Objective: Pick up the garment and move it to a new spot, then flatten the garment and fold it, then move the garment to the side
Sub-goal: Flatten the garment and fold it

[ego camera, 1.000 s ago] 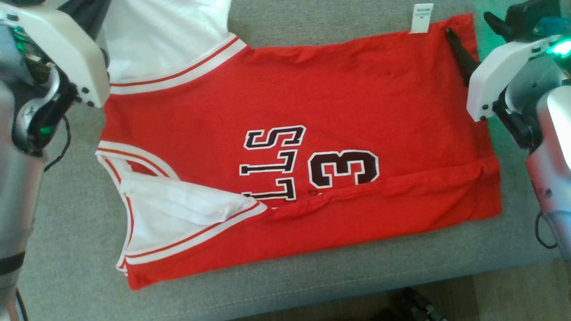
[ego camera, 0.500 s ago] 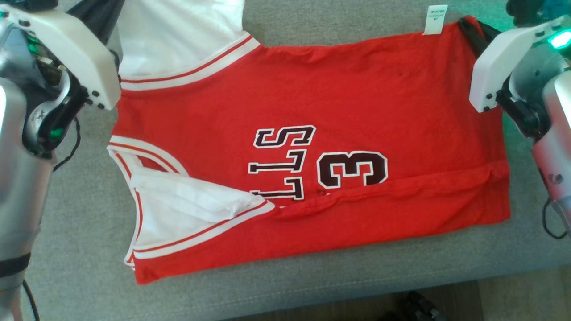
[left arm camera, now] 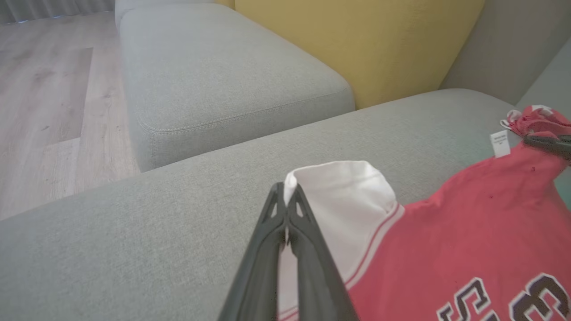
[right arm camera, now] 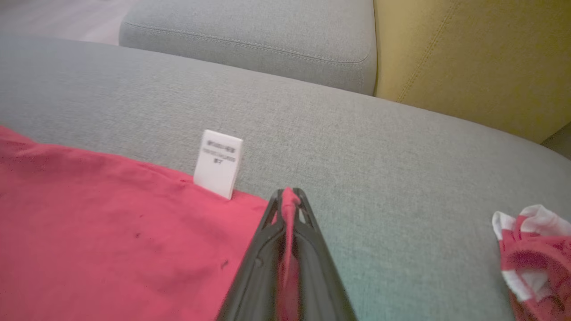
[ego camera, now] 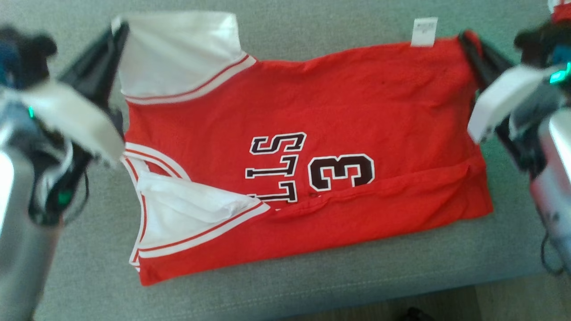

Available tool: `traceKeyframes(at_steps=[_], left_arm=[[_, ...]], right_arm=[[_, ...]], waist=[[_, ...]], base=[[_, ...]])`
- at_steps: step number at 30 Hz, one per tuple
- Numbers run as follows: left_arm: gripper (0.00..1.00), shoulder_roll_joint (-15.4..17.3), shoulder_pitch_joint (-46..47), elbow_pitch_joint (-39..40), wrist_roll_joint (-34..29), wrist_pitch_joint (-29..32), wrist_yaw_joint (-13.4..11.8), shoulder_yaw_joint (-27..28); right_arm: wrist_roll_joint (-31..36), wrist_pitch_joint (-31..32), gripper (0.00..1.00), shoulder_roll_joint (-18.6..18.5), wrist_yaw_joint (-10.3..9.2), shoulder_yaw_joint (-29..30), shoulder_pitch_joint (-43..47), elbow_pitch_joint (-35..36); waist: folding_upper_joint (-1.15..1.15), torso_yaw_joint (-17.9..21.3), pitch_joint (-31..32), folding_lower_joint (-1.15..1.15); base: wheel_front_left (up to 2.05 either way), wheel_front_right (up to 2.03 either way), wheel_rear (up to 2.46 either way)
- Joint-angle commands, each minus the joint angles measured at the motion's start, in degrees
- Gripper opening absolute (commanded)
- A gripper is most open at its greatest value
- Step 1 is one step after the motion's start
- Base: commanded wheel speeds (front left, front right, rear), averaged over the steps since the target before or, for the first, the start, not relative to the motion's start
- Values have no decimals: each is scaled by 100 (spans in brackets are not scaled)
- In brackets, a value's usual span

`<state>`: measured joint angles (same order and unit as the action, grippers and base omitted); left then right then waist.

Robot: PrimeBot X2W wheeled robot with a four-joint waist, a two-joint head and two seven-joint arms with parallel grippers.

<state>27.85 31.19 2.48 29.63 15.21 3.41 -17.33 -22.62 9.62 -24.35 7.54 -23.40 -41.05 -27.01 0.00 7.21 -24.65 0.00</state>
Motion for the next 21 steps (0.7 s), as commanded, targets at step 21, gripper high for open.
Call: traceKeyframes(at_steps=[21], left_arm=[[0,-480,-3937,2110,367,-1133,-1207,488]], right_arm=[[517,215,0,593,-5,1633,3394,2391]], waist=[[0,-133,860,0]], base=[[0,0,0]])
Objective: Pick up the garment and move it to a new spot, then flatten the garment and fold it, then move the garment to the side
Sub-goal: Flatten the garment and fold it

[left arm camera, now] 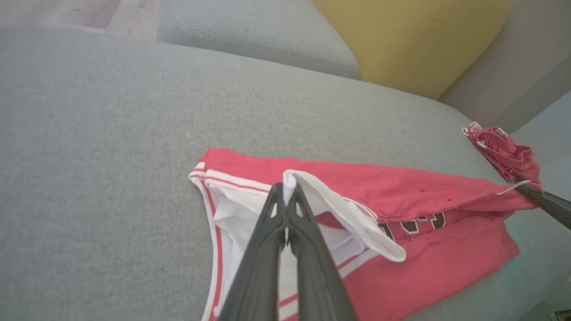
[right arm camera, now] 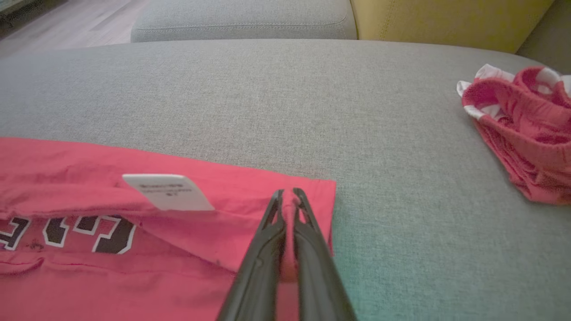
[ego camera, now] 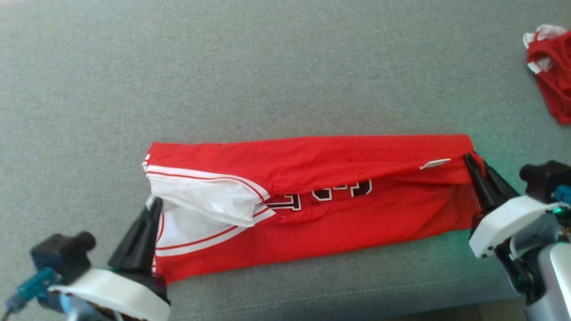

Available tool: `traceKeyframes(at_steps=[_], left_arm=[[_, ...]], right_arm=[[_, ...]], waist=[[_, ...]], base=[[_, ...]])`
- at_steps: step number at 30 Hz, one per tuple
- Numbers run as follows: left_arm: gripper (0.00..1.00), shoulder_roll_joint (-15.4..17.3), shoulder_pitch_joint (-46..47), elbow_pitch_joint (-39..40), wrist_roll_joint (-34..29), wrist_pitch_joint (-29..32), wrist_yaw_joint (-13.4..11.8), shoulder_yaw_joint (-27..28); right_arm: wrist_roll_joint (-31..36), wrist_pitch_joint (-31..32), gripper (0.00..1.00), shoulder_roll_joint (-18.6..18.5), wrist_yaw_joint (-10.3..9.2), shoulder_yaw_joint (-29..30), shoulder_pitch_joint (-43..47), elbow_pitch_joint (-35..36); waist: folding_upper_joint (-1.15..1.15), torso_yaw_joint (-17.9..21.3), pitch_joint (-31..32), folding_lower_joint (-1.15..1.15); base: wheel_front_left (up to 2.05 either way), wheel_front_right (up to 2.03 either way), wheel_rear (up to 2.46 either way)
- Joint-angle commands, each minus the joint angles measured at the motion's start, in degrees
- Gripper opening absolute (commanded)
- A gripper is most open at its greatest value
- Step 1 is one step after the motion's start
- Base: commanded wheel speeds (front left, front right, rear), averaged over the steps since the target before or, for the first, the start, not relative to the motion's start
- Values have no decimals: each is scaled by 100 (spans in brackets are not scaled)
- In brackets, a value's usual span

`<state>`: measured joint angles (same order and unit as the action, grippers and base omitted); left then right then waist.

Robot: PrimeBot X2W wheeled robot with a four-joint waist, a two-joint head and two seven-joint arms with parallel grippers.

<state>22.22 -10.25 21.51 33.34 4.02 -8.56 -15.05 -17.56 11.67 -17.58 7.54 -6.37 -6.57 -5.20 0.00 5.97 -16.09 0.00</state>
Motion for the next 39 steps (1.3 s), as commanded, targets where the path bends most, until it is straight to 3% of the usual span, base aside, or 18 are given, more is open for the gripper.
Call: traceKeyframes(at_steps=[1,9,12,13,14,15,23,29,39], left_arm=[[0,33,167,144,-4,-56,0,202],[0,-227,17,-606,88,-255,153,-141],[0,-247,-34,-830,113,-319,242,-218],[29,-254,-46,-883,118,-348,271,-241],[53,-270,-60,-926,128,-389,288,-248],[100,-283,-81,-956,141,-423,303,-255],[100,-238,-175,-788,24,-814,233,-88],[100,-288,161,-793,-193,-1004,123,-51],[100,-571,435,-1133,-238,-1211,30,-159]], right_arm=[[19,18,0,-55,-5,-33,-11,211],[179,36,0,87,-5,225,174,119],[205,4,47,151,-5,338,303,99],[203,-12,80,176,-5,379,354,97],[203,-31,100,207,-5,433,408,103],[206,-51,100,238,-5,491,465,109],[282,-157,100,477,-5,989,807,278],[347,16,100,550,-5,1039,641,305],[205,595,100,408,-5,660,36,-624]], waist=[[0,-23,24,0],[0,-102,110,0],[0,-120,136,0],[0,-122,150,0],[0,-122,167,0],[0,-122,185,0],[0,-109,367,0],[0,-116,529,0],[0,-214,614,0]], base=[[0,0,0],[0,0,0],[0,0,0],[0,0,0],[0,0,0],[0,0,0],[0,0,0],[0,0,0],[0,0,0]])
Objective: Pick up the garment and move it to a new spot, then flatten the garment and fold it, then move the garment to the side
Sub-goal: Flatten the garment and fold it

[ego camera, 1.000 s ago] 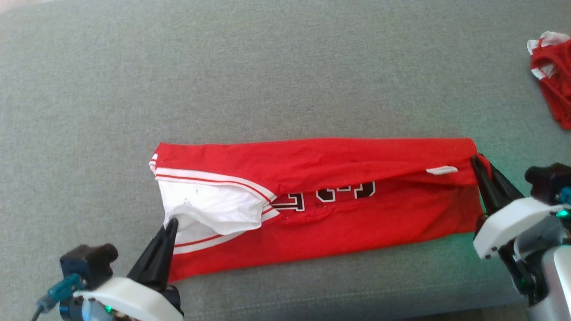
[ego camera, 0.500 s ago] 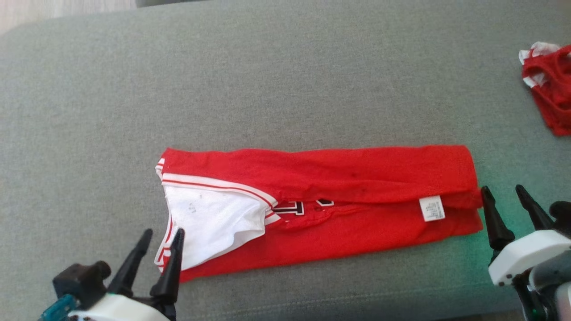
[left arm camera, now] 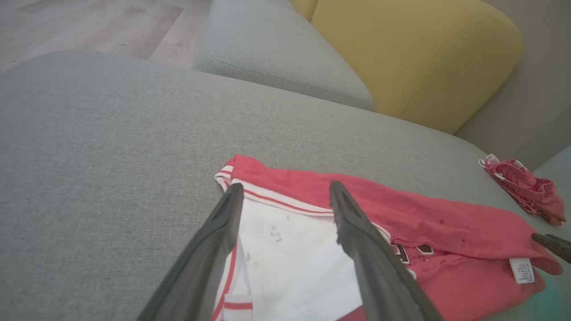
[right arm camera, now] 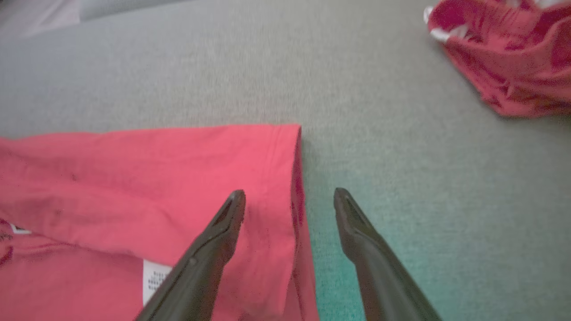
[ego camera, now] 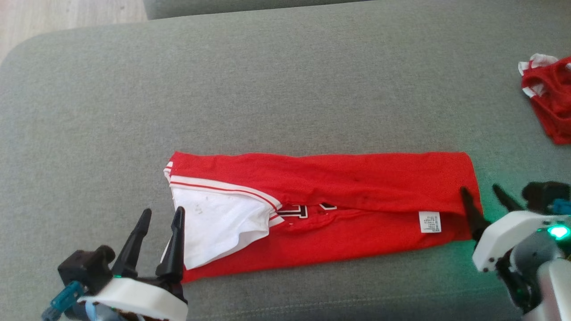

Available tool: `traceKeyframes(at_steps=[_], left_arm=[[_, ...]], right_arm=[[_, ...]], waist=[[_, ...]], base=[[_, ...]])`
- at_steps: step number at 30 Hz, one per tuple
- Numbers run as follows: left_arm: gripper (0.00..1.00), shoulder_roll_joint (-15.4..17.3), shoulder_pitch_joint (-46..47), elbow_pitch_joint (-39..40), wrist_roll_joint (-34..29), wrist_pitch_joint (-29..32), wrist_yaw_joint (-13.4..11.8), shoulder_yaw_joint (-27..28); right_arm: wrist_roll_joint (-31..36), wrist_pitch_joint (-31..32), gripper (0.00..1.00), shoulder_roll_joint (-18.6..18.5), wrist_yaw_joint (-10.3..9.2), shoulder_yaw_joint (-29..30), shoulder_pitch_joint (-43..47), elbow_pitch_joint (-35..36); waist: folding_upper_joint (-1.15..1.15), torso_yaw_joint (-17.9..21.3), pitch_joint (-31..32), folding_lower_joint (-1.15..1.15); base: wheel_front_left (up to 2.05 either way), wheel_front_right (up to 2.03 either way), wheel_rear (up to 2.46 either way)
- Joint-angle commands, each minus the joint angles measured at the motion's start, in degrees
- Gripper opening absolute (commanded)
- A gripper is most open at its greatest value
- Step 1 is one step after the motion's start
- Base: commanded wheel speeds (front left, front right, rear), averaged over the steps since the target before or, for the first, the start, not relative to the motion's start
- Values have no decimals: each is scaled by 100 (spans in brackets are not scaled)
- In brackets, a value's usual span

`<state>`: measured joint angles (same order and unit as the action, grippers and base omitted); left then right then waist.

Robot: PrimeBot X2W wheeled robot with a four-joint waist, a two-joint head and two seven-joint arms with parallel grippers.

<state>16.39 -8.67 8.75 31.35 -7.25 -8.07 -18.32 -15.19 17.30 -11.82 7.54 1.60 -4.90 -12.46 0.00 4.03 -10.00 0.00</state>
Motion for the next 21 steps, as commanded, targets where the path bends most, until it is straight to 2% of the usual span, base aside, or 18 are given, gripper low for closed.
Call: traceKeyframes(at_steps=[1,17,18,19,21], left_arm=[[100,12,276,142,-39,-85,-20,169],[100,56,356,-65,-69,-290,-117,300],[100,60,365,-72,-70,-296,-123,307],[100,64,374,-79,-73,-301,-128,312],[100,67,389,-95,-75,-309,-135,315]], right_arm=[[-32,33,100,-168,-5,-136,-130,102],[-287,608,98,-181,-5,-528,-640,-1151],[-322,667,76,-187,-5,-567,-682,-1213],[-363,728,48,-187,-5,-598,-721,-1274],[-488,847,33,-180,-5,-666,-794,-1387]], waist=[[0,-21,4,0],[0,-127,-1,0],[0,-128,-5,0],[0,-130,-8,0],[0,-133,-11,0]], base=[[0,0,0],[0,0,0],[0,0,0],[0,0,0],[0,0,0]])
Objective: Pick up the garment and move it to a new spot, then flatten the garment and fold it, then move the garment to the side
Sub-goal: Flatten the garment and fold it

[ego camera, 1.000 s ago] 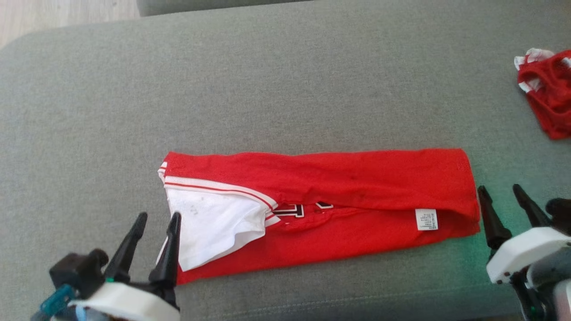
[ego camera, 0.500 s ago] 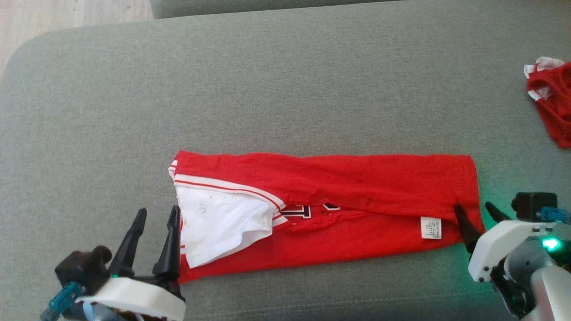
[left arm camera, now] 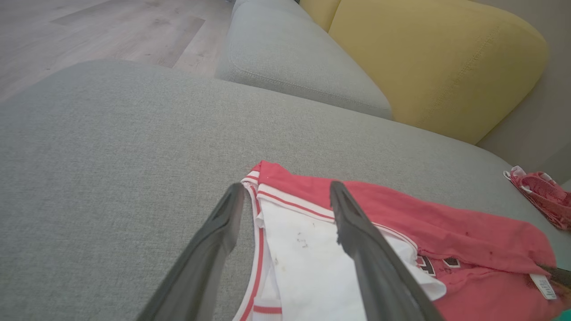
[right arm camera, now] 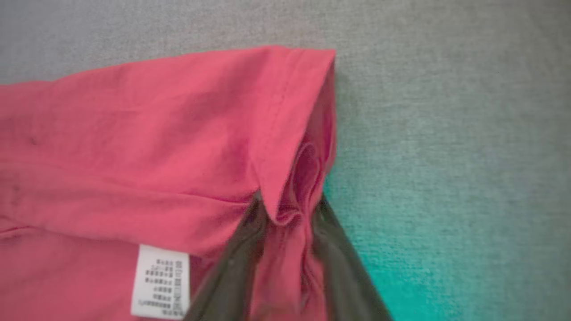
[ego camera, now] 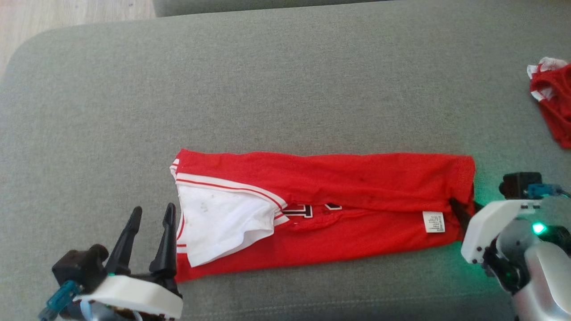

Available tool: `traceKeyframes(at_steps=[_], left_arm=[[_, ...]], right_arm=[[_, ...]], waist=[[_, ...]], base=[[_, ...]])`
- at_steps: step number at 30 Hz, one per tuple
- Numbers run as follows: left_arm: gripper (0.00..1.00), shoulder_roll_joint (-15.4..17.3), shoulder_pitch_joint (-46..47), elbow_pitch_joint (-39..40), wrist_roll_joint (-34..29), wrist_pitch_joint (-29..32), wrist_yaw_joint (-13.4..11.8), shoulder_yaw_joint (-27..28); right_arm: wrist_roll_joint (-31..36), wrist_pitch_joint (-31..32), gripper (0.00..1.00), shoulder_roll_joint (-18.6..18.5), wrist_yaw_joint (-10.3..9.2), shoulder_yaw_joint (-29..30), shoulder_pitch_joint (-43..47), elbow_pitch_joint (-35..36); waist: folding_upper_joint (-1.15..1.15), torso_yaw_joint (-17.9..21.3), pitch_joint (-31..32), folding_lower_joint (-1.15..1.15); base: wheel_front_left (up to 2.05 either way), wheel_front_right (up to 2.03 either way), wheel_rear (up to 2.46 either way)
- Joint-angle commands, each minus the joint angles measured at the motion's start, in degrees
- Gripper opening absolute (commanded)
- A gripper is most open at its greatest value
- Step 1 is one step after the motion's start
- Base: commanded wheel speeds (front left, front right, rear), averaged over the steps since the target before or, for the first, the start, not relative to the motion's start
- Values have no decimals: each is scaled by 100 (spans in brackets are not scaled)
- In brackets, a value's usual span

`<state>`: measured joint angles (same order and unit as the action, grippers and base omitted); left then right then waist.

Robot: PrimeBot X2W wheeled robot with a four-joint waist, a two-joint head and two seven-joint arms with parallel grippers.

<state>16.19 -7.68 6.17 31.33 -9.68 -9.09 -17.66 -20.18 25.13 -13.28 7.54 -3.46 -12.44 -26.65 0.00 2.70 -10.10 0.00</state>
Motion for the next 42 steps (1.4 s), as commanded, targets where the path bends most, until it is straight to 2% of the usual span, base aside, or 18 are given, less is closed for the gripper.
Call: traceKeyframes(at_steps=[1,2,3,13,24,27,32,38,42], left_arm=[[100,89,296,156,-74,-69,-37,250],[100,90,299,151,-73,-74,-41,252],[100,91,301,146,-72,-77,-45,254],[100,150,319,166,-58,-96,-89,309],[100,235,361,280,-79,-126,-203,434],[100,248,384,278,-100,-144,-212,442],[100,251,455,239,-154,-210,-242,461],[100,228,518,109,-199,-279,-257,453],[100,180,517,27,-182,-317,-236,416]], right_arm=[[-55,99,25,-33,-5,-189,-76,-11],[-103,117,11,-42,-5,-213,-113,-45],[-140,131,0,-54,-5,-234,-155,-71],[-271,-106,0,-452,-5,-116,-500,114],[-346,192,0,-954,-5,449,-456,1027],[-389,258,0,-927,-5,466,-387,1236],[-586,443,0,-677,-5,273,-177,1765],[-1024,623,0,-347,-5,-302,6,2273],[-1361,630,0,-65,-5,-830,65,2547]], waist=[[0,1,-1,0],[0,3,-1,0],[0,7,-1,0],[0,117,34,0],[0,366,36,0],[0,400,43,0],[0,440,79,0],[0,339,197,0],[0,133,320,0]], base=[[0,0,0],[0,0,0],[0,0,0],[0,0,0],[0,0,0],[0,0,0],[0,0,0],[0,0,0],[0,0,0]])
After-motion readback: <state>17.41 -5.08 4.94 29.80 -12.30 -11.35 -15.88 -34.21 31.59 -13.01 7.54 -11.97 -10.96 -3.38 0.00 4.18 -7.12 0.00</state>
